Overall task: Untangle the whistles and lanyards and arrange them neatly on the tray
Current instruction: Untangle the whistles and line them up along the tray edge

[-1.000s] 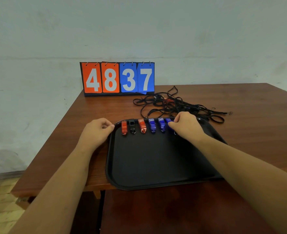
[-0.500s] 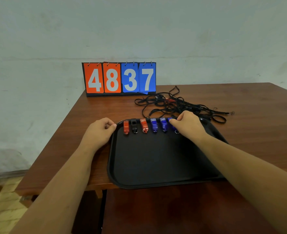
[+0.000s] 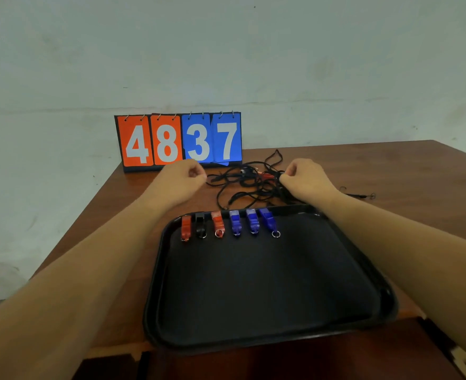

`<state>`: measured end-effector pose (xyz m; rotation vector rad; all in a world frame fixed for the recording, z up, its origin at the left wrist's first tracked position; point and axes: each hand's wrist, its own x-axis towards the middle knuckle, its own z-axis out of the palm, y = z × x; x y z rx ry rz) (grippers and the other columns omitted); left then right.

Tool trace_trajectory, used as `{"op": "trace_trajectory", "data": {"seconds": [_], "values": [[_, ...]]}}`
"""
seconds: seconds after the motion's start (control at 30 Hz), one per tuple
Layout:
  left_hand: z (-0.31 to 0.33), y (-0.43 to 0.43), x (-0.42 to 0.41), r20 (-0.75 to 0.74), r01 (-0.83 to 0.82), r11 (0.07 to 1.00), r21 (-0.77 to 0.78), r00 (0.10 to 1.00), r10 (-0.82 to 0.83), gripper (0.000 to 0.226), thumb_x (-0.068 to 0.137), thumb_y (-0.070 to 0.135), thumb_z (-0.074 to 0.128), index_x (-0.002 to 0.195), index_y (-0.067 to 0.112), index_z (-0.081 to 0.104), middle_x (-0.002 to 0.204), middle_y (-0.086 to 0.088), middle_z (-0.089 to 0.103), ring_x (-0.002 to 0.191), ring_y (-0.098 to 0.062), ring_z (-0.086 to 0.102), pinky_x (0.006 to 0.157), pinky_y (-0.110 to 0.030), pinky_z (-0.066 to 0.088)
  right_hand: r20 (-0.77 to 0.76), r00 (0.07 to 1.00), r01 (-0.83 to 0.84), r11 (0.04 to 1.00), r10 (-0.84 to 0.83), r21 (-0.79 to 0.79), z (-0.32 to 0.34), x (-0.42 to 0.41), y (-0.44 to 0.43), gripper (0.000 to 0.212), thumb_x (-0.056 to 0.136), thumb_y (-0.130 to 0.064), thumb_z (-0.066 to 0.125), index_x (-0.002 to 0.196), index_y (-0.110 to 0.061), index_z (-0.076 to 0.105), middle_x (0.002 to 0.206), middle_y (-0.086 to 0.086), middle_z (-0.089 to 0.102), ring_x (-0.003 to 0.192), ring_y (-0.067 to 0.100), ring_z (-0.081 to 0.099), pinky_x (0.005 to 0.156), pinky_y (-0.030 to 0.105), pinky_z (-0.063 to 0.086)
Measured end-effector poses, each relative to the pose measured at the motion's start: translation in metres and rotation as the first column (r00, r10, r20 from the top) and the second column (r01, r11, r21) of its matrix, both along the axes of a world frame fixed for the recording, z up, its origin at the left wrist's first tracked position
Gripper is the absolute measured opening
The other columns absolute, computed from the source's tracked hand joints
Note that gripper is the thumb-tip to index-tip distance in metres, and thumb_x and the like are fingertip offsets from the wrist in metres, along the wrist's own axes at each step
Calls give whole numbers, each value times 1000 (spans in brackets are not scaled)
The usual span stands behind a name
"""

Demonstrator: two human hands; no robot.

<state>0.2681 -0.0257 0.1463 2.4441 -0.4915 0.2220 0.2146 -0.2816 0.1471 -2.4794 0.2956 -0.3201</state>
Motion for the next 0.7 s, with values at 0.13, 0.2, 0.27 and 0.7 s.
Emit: {"op": "trace_trajectory", "data": {"seconds": [0.13, 0.2, 0.27, 0.7], "values": [[8, -45, 38, -17, 77, 991, 107, 997, -75, 17, 96, 26, 52, 105, 18, 65, 102, 3, 62, 94, -13, 56, 74, -24, 39, 45, 997, -58, 997, 60, -56, -3, 38, -7, 12, 95, -20, 56, 98, -13, 66, 95, 2, 64, 88, 16, 59, 75, 27, 42], [5, -66, 57, -44, 90, 985, 149, 995, -84, 18, 97, 24, 51, 107, 17, 65, 105, 2, 62, 94, -15, 55, 71, -23, 39, 42, 995, -89, 992, 93, -90, -8, 60, -9, 18, 96, -19, 54, 107, -12, 68, 101, 2, 65, 92, 16, 60, 75, 26, 43], [-2, -84, 76, -67, 100, 974, 205, 994, -88, 20, 96, 22, 50, 109, 17, 65, 111, -1, 63, 96, -16, 55, 75, -25, 40, 8, 991, -129, 984, 131, -121, -13, 79, -11, 20, 98, -17, 51, 110, -12, 67, 102, 4, 65, 91, 16, 60, 75, 25, 43], [-27, -133, 148, -122, 103, 910, 401, 991, -59, 35, 95, 29, 58, 107, -2, 69, 110, -20, 67, 96, -29, 62, 79, -38, 50, -132, 989, -100, 962, 68, -254, -42, 140, -38, 36, 100, -26, 46, 65, -16, 48, 69, 3, 53, 65, 20, 54, 53, 27, 34]]}}
